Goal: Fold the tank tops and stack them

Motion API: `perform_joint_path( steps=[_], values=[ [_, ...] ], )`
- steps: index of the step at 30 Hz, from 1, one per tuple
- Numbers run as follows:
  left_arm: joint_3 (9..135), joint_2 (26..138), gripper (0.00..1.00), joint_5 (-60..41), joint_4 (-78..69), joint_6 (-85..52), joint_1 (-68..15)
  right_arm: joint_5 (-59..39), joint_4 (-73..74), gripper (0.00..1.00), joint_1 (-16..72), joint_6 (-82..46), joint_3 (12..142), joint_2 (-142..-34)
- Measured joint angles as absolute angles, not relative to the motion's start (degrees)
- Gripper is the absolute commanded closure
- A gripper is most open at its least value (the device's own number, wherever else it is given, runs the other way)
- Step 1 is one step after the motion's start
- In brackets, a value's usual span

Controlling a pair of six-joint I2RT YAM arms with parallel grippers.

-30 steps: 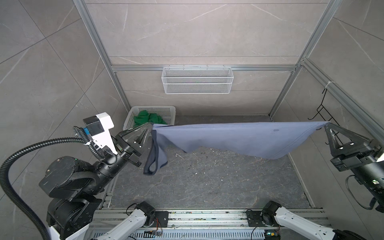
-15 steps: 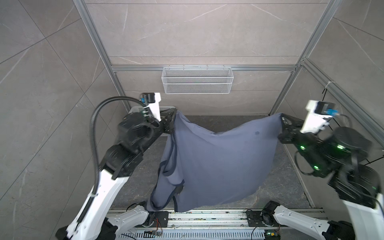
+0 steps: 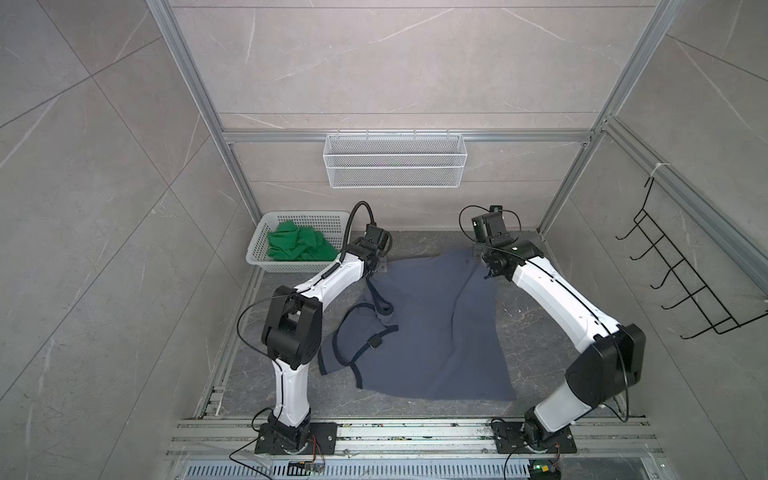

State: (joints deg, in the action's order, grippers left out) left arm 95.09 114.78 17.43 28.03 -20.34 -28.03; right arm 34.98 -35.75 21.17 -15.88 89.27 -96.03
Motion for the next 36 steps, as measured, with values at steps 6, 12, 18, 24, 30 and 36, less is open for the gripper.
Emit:
perform_joint_path(
  steps=[6, 12, 18, 24, 30, 36],
  values=[
    [101.7, 119.3, 0.93, 15.9, 27.6, -20.4, -26.5, 36.8, -34.5, 1.00, 20.1, -16.6, 94.2, -106.1],
    [109.8, 123.8, 0.69, 13.7, 29.1, -20.3, -25.6, 40.2, -34.7, 0.88, 18.7, -16.8, 102.2, -112.6],
    [120.1, 127.9, 0.36, 13.7, 38.2, -20.6, -25.5, 43.8, -40.6, 0.37, 17.4, -17.6, 112.6, -117.7],
    [118.4, 122.0, 0.33, 13.1, 42.8, -21.1, -26.2, 41.4, -42.5, 0.35, 18.0, -18.5, 105.8, -112.4],
    [104.4, 111.4, 0.34, 5.0, 40.5, -22.7, -30.5, 24.9, -38.7, 0.35, 18.8, -24.0, 79.0, -92.9],
    [100.1, 115.5, 0.34, -1.2, 36.3, -23.9, -32.8, 9.7, -32.4, 0.34, 18.8, -32.0, 56.9, -80.3]
  ],
)
